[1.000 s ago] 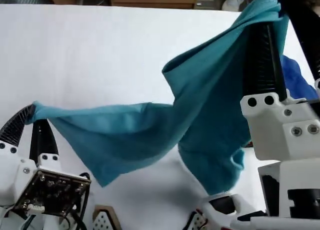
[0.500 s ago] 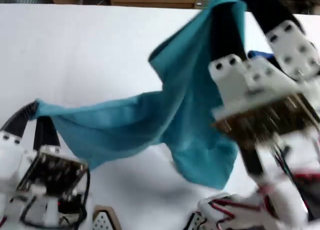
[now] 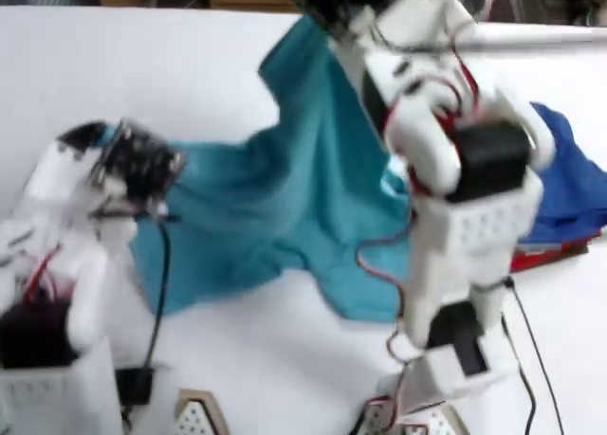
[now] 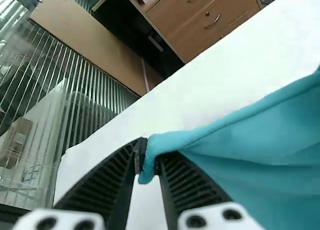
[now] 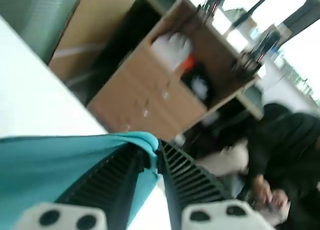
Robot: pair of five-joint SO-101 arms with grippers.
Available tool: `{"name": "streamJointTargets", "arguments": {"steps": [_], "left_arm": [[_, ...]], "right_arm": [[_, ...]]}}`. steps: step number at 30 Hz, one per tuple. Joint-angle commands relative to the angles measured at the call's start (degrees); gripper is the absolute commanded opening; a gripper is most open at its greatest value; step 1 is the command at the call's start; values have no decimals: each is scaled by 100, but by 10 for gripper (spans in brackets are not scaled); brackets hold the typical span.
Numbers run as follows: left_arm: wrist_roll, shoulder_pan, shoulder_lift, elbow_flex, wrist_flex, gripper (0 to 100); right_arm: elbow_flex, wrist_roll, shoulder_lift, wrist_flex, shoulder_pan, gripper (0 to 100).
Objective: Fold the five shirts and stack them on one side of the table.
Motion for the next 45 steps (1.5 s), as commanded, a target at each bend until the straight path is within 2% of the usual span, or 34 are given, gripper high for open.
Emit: {"name": "streamJointTargets", "arguments": {"steps": [1,7,11,20,23,30,36,40,45], "left_arm": [[-44,-53,897,-242,-484,20],[-44,-53,2840,-1402,-466,20],[-44,-53,3851,-2440,-105,20],[-281,-53,5275,-4136,1169,20],[-316,-53,5547,-4338,1354,20],[-378,-53,5837,-4505,1600,20],[-686,-53,5846,-4505,1916,20],[-571,-202,5873,-4505,1486,20],[-448,-308,5890,-4453,914,20]], "right_arm": [[-97,-9,523,13,215,20],[-123,-9,1455,-295,418,20],[-132,9,1552,-804,444,20],[-97,1116,1771,-1279,523,20],[-97,1433,2079,-1569,655,20],[-123,1442,2651,-1807,998,20],[-123,1064,2580,-778,787,20],[-123,1037,2571,-620,673,20],[-123,844,2677,-1086,699,20]]}}
